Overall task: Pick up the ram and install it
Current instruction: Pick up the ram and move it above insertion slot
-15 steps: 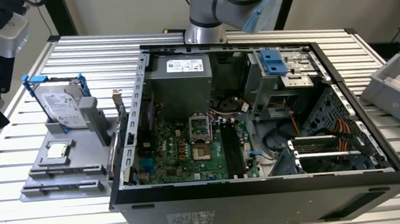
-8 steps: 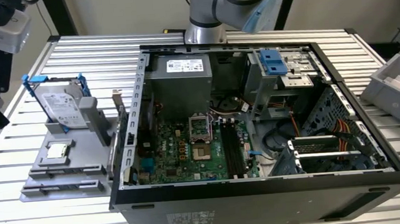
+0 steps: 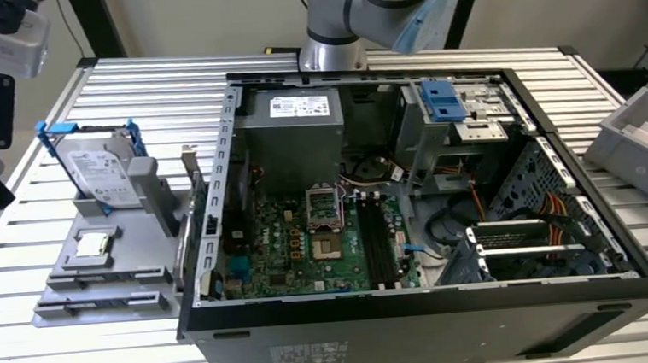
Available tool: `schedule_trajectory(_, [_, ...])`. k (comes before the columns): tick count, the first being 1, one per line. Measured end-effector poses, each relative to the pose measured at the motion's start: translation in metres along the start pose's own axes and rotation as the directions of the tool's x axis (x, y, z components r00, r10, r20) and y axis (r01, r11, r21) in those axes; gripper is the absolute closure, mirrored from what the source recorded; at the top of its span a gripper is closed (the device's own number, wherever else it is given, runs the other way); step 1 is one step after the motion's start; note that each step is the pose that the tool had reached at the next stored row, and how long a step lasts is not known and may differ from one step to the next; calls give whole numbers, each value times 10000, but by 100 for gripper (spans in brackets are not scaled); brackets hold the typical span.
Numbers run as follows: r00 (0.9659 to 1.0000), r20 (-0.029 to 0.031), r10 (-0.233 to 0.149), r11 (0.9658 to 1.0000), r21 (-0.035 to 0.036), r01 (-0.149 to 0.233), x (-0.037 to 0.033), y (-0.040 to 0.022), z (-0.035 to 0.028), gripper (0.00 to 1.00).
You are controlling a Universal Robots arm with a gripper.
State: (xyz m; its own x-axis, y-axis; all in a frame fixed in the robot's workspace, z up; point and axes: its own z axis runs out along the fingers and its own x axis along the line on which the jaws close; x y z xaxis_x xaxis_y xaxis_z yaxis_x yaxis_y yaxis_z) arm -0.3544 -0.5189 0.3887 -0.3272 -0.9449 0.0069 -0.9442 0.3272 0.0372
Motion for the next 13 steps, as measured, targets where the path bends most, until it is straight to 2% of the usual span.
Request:
schedule_trajectory(3, [9993,-19,-369,9993,3,369,0,0,0,100])
schedule_trajectory(4, [9981,-31,-611,9981,6,611,0,0,0,100])
schedule_trajectory(7, [9950,-50,-997,9950,8,998,0,0,0,100])
schedule_trajectory(10, [9902,-67,-1394,9902,10,1394,0,0,0,100])
schedule_trajectory(13, [9837,-85,-1799,9837,10,1799,0,0,0,100])
